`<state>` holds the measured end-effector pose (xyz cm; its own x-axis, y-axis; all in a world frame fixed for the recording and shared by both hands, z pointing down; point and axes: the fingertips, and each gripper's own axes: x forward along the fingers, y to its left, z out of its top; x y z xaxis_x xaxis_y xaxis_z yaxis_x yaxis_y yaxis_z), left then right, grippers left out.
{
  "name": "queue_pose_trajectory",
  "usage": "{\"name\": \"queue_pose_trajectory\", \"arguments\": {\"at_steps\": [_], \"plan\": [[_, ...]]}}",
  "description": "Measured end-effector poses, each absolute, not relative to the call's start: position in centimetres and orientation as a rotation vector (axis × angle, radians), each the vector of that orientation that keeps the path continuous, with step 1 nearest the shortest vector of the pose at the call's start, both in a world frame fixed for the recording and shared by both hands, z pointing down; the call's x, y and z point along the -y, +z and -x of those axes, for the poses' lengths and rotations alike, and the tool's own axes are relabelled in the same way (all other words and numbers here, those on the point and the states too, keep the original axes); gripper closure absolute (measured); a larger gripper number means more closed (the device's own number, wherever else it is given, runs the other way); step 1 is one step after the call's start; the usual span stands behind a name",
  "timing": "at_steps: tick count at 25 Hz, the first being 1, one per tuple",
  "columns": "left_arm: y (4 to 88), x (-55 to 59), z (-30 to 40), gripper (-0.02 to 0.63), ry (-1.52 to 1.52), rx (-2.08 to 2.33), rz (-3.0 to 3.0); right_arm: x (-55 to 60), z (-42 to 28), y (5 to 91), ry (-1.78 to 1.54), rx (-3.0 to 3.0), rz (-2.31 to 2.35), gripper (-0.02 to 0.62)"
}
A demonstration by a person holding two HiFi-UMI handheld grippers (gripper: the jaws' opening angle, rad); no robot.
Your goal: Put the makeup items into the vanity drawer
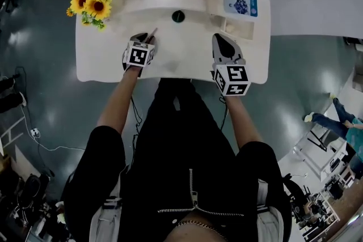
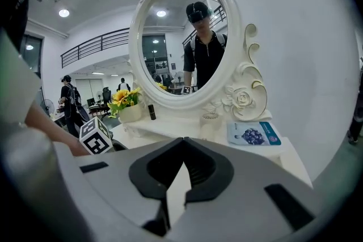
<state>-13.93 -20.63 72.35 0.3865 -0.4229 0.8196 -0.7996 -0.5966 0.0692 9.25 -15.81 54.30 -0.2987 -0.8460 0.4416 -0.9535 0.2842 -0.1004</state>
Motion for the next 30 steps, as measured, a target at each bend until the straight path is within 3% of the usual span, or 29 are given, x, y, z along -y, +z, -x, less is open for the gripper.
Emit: {"name": "queue_pose_trajectory", "arguments": {"at_steps": [7,18,30], "plan": [[72.5,20.2,13.5,0.546,1.148,1.02,-2.235,15.1,-10.1,54.8,0.524,2.224,-1.671,0.588],[72.1,20.6,13.4,0.549,1.099,1.032,-2.239,15.1,-10.3,54.1,0.516,2.22,-1.704,0.588],[60.2,24.9,12.0,0.549,0.77,1.176,-2.429,17.5,-9.9,49.5,0.379,2.282,-1.736,0.588]]}}
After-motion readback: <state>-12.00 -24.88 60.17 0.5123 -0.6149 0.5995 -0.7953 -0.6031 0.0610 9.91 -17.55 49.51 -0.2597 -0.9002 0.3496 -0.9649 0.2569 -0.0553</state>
